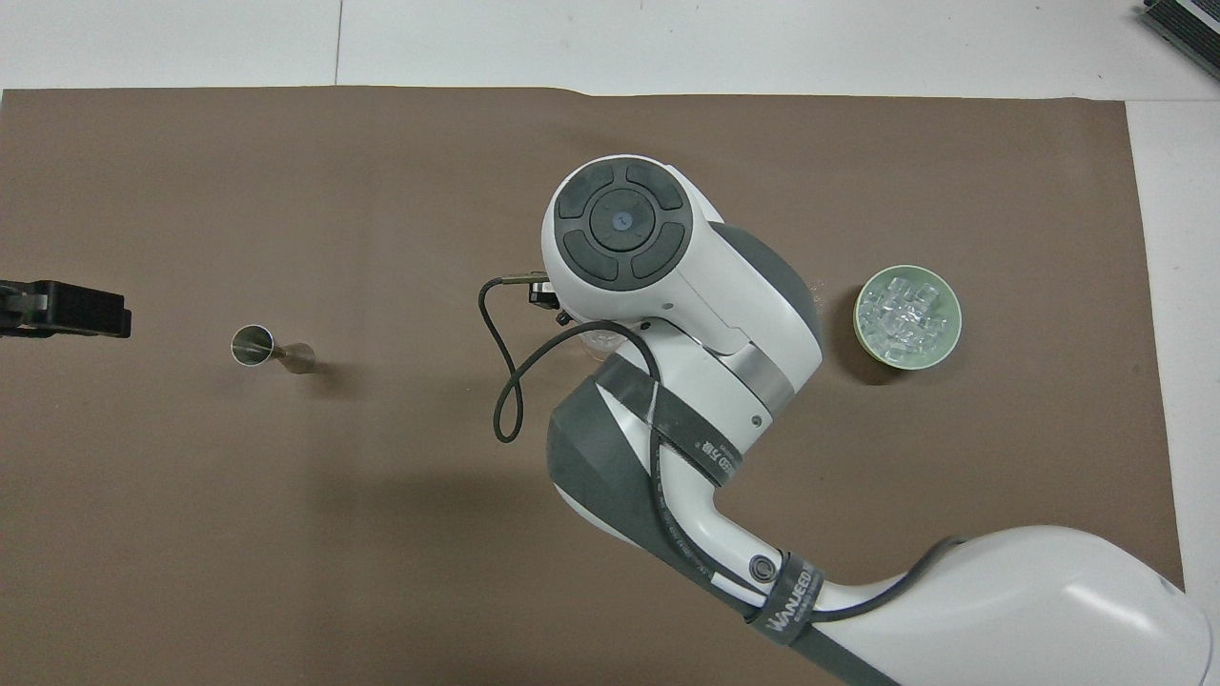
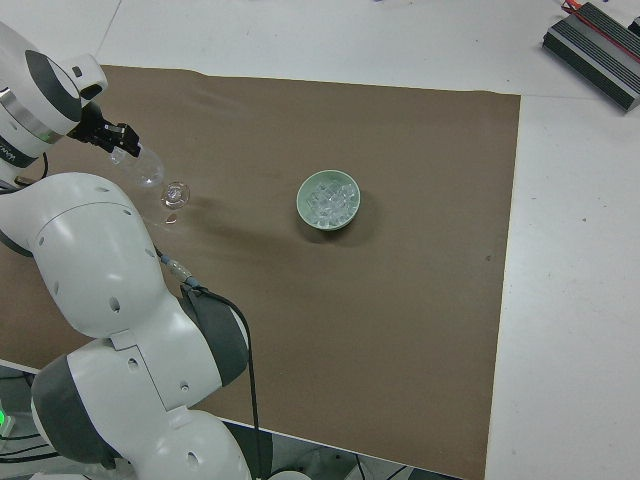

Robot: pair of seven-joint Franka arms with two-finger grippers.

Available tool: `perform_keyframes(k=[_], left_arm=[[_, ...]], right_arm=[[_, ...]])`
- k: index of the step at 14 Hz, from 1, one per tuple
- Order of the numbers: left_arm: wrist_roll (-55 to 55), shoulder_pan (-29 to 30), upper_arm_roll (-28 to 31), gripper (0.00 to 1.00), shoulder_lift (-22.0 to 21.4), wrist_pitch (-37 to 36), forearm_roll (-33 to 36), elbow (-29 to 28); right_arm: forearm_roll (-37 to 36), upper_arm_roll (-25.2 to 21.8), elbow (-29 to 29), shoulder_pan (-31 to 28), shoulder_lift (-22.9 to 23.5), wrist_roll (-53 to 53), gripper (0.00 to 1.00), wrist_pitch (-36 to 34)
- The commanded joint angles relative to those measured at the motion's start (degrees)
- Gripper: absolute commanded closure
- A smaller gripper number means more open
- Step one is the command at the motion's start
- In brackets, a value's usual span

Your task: Pour wine and add ice with both arms

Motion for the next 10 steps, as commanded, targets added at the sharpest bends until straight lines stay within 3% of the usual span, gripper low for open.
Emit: perform_keyframes(k=[1, 4, 5, 6, 7, 10], left_arm=[[1.0, 0.3, -0.2, 0.00, -0.7, 0.3, -0.5, 0.2], [1.2, 0.7, -0.1, 0.00, -0.6, 0.3, -0.5, 0.8], [1.1, 0.7, -0.1, 0.00, -0.5, 0.3, -0.5, 0.8], [1.1, 0.6, 0.0, 0.00, -0.2, 0.4, -0.4, 0.8], [1.1, 0.6, -0.1, 0.00, 0.4, 0.4, -0.5, 0.8], [1.5, 0.8, -0.1, 0.00, 0.4, 0.6, -0.5, 0.8]], right_arm=[[-2.4, 0.9, -1.3, -1.2, -0.5, 0.7, 0.39, 1.0], [-2.4, 0.8, -1.1, -1.2, -0.5, 0.8, 0.39, 0.9], [-2.3, 0.8, -1.0, -1.2, -0.7, 0.7, 0.35, 0.6], [-2.0, 0.6, -0.9, -1.4, -1.3, 0.6, 0.21, 0.7], [-1.9, 0.5, -0.9, -1.6, -1.9, 0.6, 0.00, 0.8], [-1.2, -0.4, -0.8, -1.8, -4.5, 0.5, 0.00, 0.2]])
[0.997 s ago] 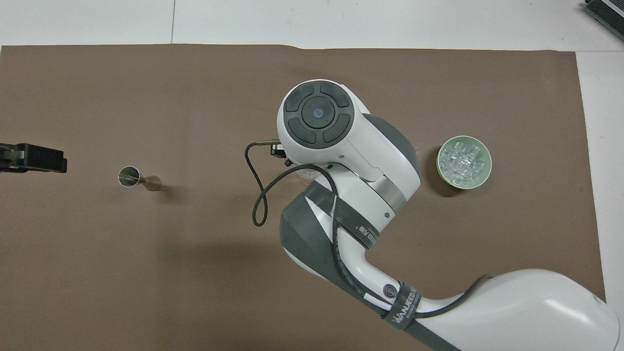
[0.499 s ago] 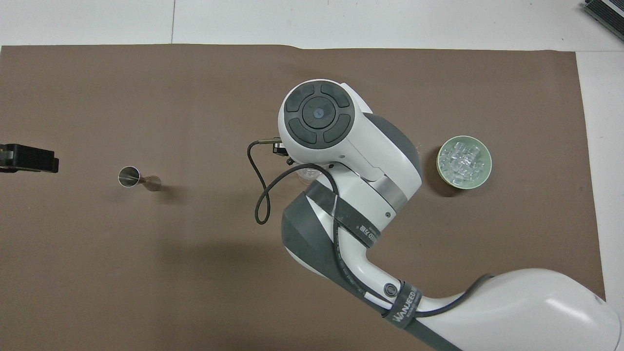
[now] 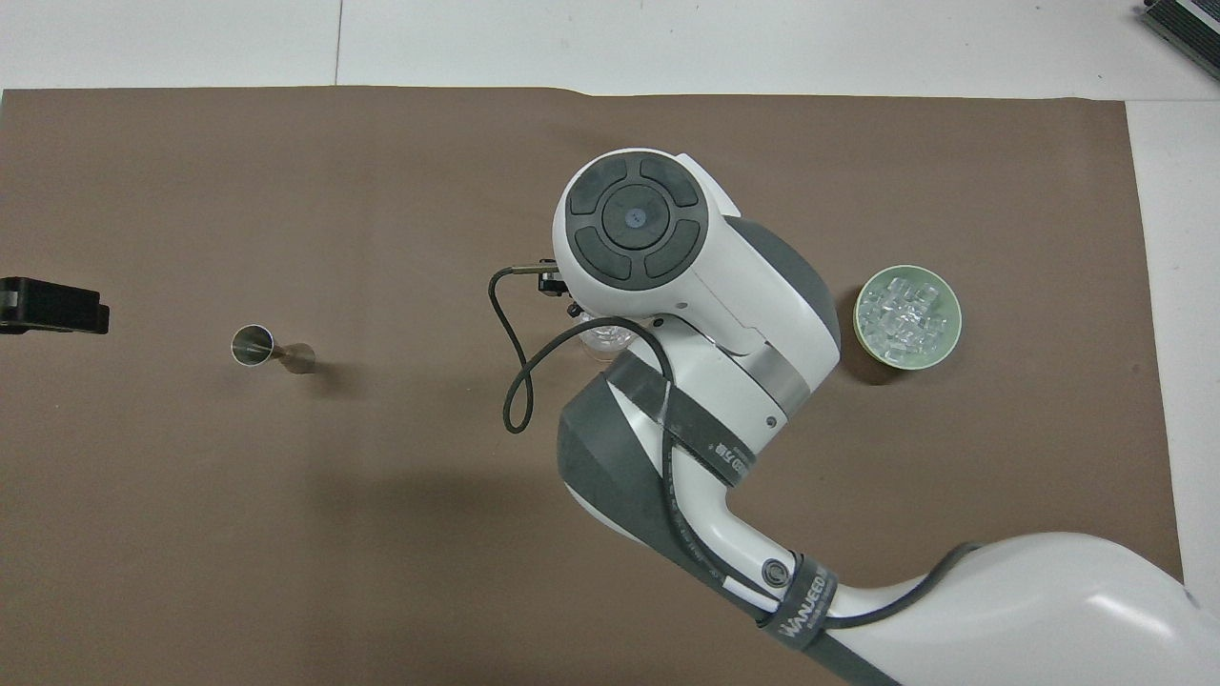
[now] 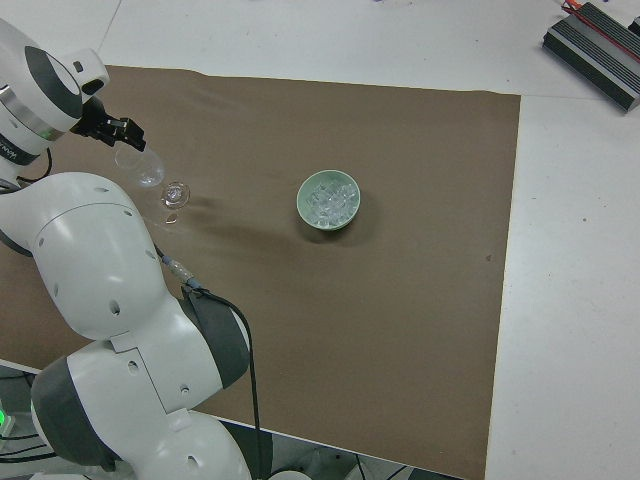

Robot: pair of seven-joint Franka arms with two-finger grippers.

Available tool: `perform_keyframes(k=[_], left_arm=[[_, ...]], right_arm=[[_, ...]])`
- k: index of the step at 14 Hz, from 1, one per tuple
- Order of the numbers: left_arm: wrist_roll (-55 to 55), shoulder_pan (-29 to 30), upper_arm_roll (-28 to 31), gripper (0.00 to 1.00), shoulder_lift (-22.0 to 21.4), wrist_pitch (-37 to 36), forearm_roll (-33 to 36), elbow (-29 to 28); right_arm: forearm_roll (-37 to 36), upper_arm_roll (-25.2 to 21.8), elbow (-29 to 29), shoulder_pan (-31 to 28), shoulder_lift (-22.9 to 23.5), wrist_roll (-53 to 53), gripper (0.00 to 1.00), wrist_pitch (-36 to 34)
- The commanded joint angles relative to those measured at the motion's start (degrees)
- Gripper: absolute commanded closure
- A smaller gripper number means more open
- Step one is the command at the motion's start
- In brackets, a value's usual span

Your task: Pour wine and add ice with both arms

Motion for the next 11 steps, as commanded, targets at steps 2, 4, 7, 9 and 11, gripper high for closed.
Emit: perform_keyframes(k=[2, 4, 7, 9, 11], left_arm=[[1.8, 0.7, 0.1, 0.00, 0.0, 0.8, -0.5, 0.2], [3.4, 1.2, 0.4, 0.00, -0.2, 0.7, -1.3, -0.4], [3.1, 1.4, 0.3, 0.00, -0.2, 0.6, -1.7, -0.5], [3.0, 1.4, 0.2, 0.00, -0.6, -0.4, -1.7, 0.0], [2.9, 1.4, 0.1, 0.00, -0.9, -0.2, -1.7, 0.2]], right_arm=[[1.5, -2.5, -1.2, -0.9, -4.9, -0.3, 0.00, -0.5], [6.8, -6.8, -1.5, -0.8, -7.8, -2.0, 0.00, -1.0], [11.5, -11.5, -3.6, -0.8, -12.7, -5.6, 0.00, -3.8], [15.0, -15.7, -4.6, -0.8, -15.8, -7.7, 0.00, -5.1], [19.9, -21.0, -7.1, -0.7, -20.1, -11.5, 0.00, -6.8]])
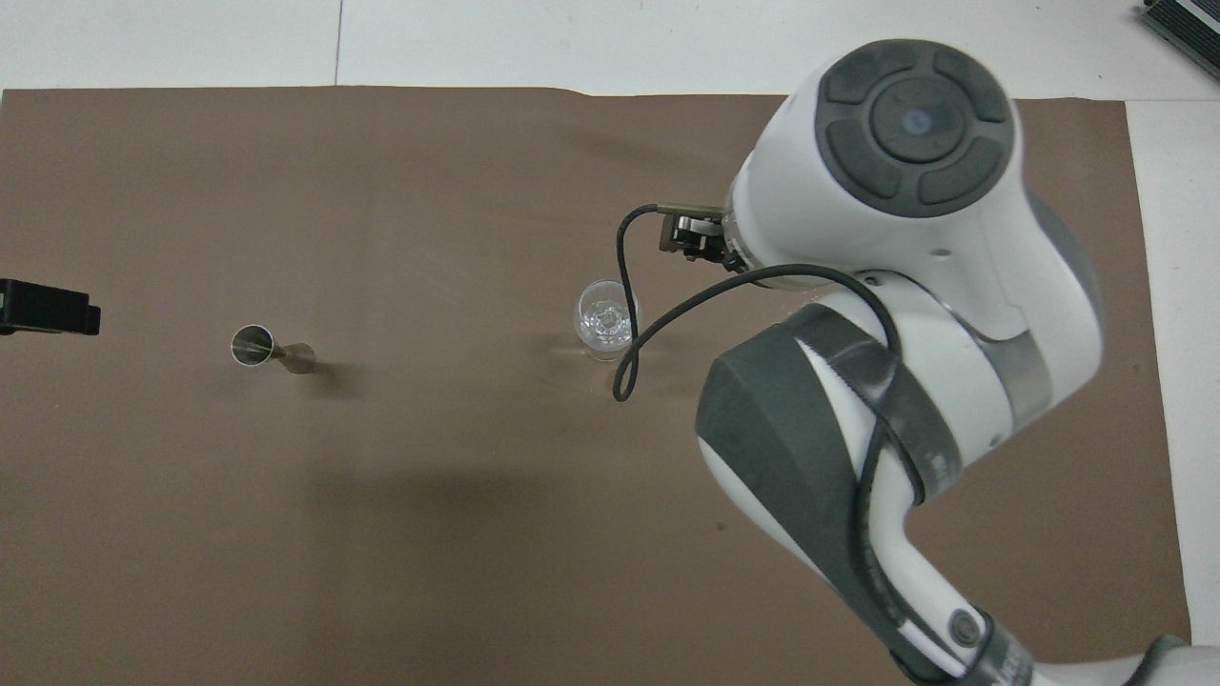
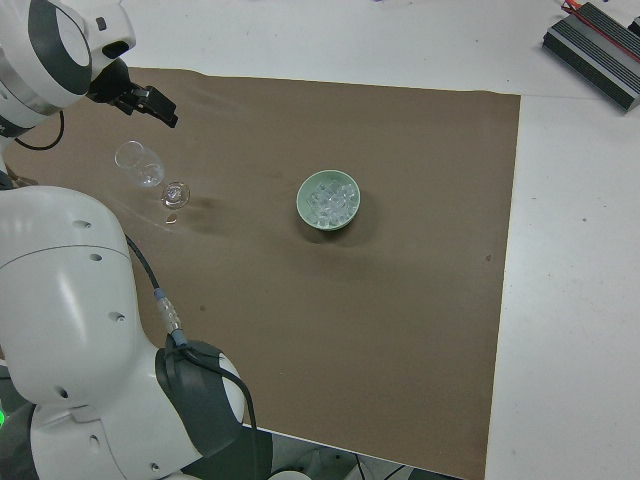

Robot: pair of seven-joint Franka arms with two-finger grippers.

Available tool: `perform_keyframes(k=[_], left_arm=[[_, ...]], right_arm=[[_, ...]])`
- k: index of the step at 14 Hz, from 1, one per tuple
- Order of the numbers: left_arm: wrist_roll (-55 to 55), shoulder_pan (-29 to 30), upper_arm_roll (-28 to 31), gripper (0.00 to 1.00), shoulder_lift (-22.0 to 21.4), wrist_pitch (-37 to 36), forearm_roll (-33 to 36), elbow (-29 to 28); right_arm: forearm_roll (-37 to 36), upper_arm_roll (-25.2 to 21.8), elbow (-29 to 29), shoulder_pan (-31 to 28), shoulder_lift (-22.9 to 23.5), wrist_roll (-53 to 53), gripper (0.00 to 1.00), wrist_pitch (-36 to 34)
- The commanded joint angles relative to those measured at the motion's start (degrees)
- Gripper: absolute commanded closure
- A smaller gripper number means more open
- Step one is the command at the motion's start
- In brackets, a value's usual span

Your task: Pour wine and add ice with both arms

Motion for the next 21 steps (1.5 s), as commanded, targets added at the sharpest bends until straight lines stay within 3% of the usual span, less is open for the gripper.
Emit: perform_keyframes(k=[1, 5, 9, 13, 19, 21], left_arm=[[0.9, 1.0, -0.5, 0.00, -0.8, -0.1, -0.9, 0.1], [1.3, -3.3, 2.4, 0.00, -1.1, -2.1, -1.0, -0.5], [1.2, -3.2, 2.6, 0.00, -1.2, -2.9, -1.0, -0.5], [1.2, -3.3, 2.6, 0.00, -1.5, -4.0, -1.0, -0.4], [1.3, -2.2, 2.3, 0.00, -1.5, -5.4, -1.0, -0.6], [1.2, -2.2, 2.4, 0.00, -1.5, -5.8, -1.0, -0.6]], right_arm=[[7.7, -7.6, -7.4, -0.5, -8.8, -5.7, 0.00, -0.3], [12.3, -16.1, -17.3, 0.1, -19.9, -13.9, 0.00, -1.6], [15.5, -23.5, -21.5, 0.6, -26.1, -20.0, 0.00, -5.1], [16.1, -28.8, -15.8, 1.3, -25.5, -23.0, 0.00, -9.7], [15.1, -30.4, -3.4, 1.4, -18.5, -26.4, 0.00, -18.5], [14.9, -30.4, -2.3, 1.3, -17.9, -26.5, 0.00, -18.6]])
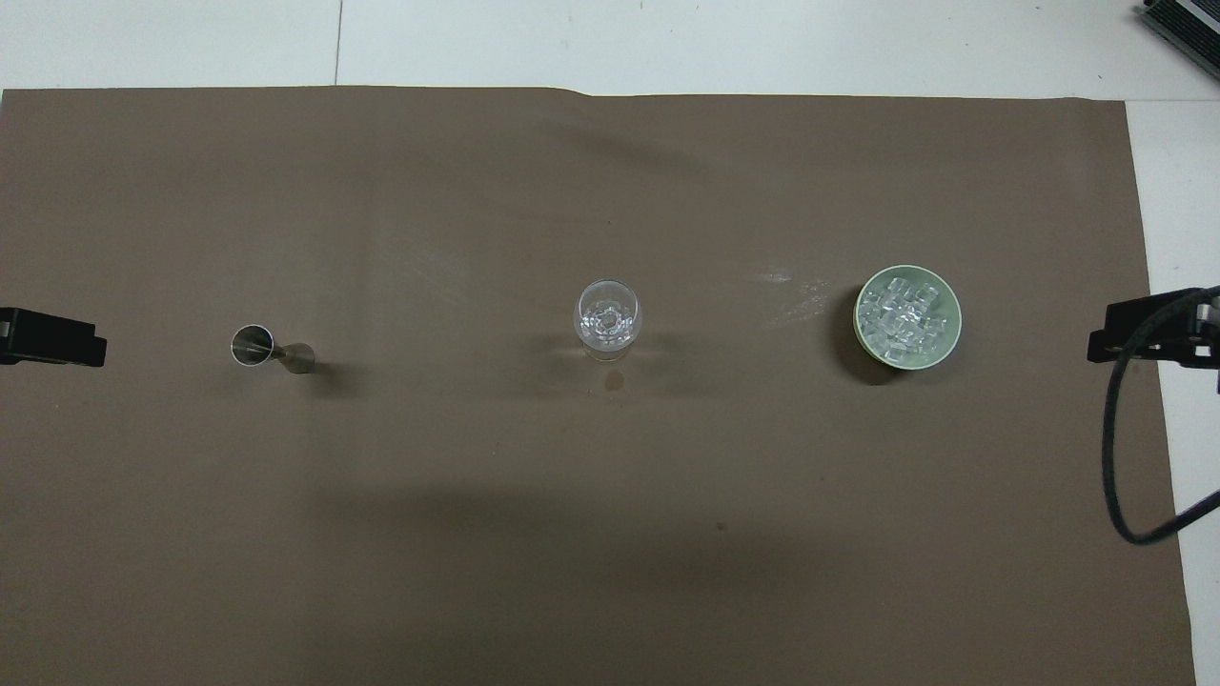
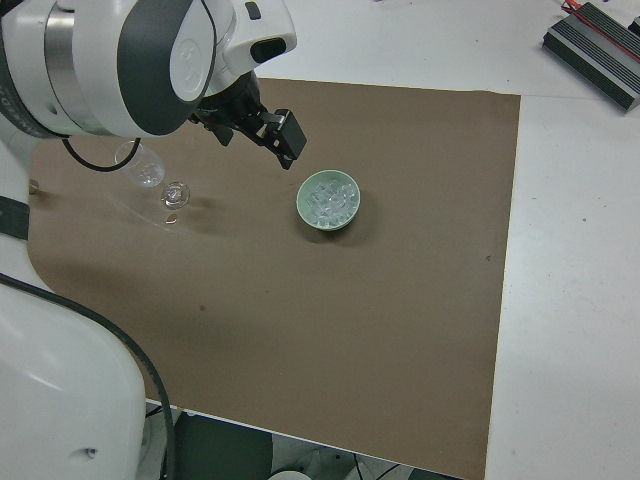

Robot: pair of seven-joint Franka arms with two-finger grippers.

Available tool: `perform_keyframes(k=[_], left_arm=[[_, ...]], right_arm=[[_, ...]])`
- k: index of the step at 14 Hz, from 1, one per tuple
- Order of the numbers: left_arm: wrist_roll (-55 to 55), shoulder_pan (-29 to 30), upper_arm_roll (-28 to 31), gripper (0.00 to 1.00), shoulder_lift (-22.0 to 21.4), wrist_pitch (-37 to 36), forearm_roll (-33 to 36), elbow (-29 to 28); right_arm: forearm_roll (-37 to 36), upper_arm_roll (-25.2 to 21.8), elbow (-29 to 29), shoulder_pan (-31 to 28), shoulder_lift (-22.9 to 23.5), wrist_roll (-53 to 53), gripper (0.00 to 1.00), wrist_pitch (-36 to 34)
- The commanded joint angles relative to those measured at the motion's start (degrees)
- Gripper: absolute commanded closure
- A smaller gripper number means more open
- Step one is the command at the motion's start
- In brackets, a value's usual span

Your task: Pour wine and add ice with both arms

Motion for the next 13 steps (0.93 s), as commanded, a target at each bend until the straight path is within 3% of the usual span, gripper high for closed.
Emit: perform_keyframes(k=[1, 9, 13], left_arm=[[0.7, 0.3, 0.3, 0.00, -1.1, -1.1, -0.7, -0.7], [0.4, 0.3, 0.8, 0.00, -1.1, -1.1, -0.6, 0.1], [0.4, 0.3, 0.7, 0.00, -1.1, -1.1, -0.6, 0.1]], right_arm=[[0.5, -0.6, 4.2, 0.3, 2.3, -1.8, 0.00, -1.5], [0.4, -0.2, -2.4, 0.3, -0.8, -5.3, 0.00, 1.9], [0.4, -0.1, -2.4, 0.5, -1.0, -5.3, 0.00, 1.7]])
